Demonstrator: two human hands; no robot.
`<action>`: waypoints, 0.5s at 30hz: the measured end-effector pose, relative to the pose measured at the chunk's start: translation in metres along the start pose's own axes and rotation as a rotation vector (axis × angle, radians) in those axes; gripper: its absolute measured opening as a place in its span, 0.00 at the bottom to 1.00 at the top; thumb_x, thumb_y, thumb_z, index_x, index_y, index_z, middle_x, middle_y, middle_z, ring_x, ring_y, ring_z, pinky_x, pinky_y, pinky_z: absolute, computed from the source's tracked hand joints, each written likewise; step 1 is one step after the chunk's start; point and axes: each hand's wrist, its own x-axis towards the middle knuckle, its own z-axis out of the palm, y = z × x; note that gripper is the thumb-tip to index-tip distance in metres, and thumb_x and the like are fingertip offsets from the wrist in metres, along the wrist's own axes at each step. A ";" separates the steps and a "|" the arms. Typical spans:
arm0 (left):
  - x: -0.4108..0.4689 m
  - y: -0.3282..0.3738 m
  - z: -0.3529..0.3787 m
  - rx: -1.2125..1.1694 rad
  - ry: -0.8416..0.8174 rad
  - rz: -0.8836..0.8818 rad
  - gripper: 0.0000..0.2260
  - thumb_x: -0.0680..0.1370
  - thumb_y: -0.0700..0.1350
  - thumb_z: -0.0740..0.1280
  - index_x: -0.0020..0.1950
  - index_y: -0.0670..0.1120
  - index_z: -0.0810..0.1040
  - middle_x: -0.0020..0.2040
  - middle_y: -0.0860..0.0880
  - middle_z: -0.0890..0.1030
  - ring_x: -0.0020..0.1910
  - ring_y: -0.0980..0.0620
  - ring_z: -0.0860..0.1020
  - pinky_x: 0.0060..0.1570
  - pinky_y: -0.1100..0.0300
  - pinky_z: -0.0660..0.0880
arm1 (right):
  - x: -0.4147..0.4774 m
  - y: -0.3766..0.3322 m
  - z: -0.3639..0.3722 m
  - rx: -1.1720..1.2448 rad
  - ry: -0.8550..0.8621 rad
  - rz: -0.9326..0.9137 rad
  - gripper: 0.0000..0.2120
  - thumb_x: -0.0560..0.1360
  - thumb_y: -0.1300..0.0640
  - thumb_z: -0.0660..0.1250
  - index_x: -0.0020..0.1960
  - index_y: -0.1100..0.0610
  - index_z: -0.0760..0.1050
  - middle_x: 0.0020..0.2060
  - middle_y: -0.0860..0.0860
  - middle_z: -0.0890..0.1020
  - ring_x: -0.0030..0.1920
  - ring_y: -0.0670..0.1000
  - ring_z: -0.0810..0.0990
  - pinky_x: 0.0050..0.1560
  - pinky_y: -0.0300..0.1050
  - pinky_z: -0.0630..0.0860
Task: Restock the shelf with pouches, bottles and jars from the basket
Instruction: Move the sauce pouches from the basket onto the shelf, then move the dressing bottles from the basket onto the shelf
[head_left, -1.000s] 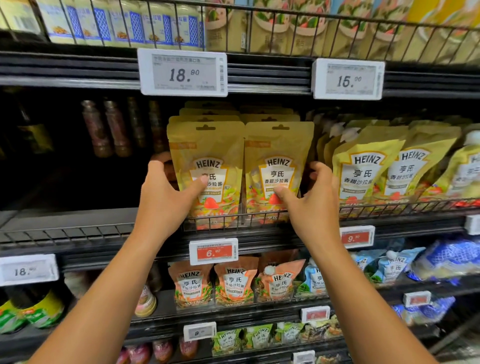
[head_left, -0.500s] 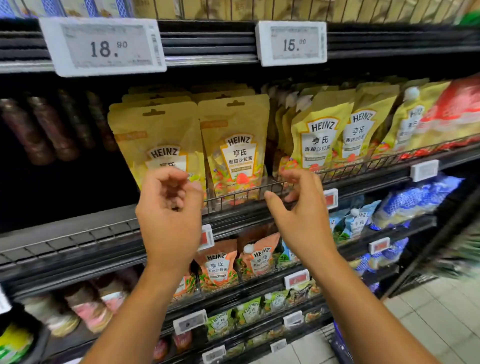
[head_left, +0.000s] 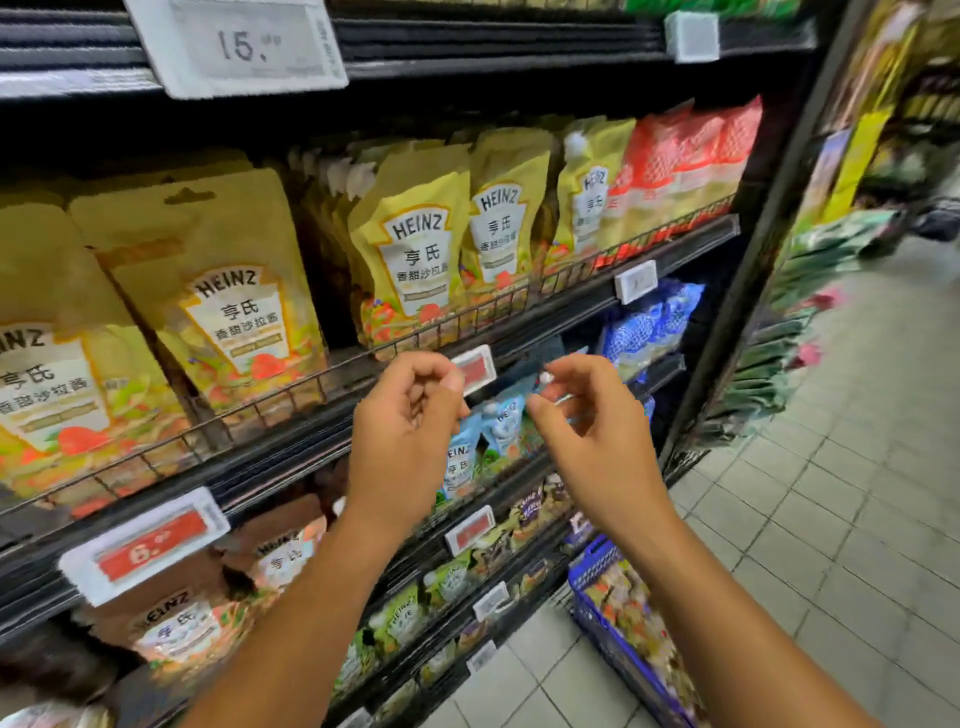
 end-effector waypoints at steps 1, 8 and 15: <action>0.002 -0.002 0.013 -0.025 -0.032 -0.020 0.04 0.78 0.53 0.64 0.45 0.57 0.78 0.37 0.46 0.79 0.35 0.53 0.77 0.36 0.59 0.75 | 0.000 0.006 -0.011 0.004 0.023 0.011 0.11 0.77 0.55 0.71 0.52 0.41 0.72 0.44 0.40 0.79 0.41 0.42 0.77 0.41 0.30 0.72; 0.012 -0.013 0.115 -0.136 -0.205 -0.119 0.06 0.78 0.52 0.64 0.42 0.59 0.78 0.35 0.49 0.80 0.33 0.55 0.77 0.35 0.64 0.74 | 0.002 0.042 -0.095 -0.033 0.173 0.063 0.12 0.76 0.60 0.71 0.49 0.43 0.75 0.38 0.43 0.80 0.37 0.41 0.77 0.41 0.37 0.75; 0.016 -0.025 0.214 -0.211 -0.342 -0.184 0.06 0.82 0.43 0.65 0.44 0.49 0.77 0.33 0.51 0.80 0.31 0.59 0.77 0.33 0.68 0.73 | 0.000 0.077 -0.176 -0.099 0.277 0.140 0.09 0.76 0.63 0.71 0.49 0.50 0.77 0.38 0.48 0.81 0.35 0.39 0.75 0.38 0.30 0.71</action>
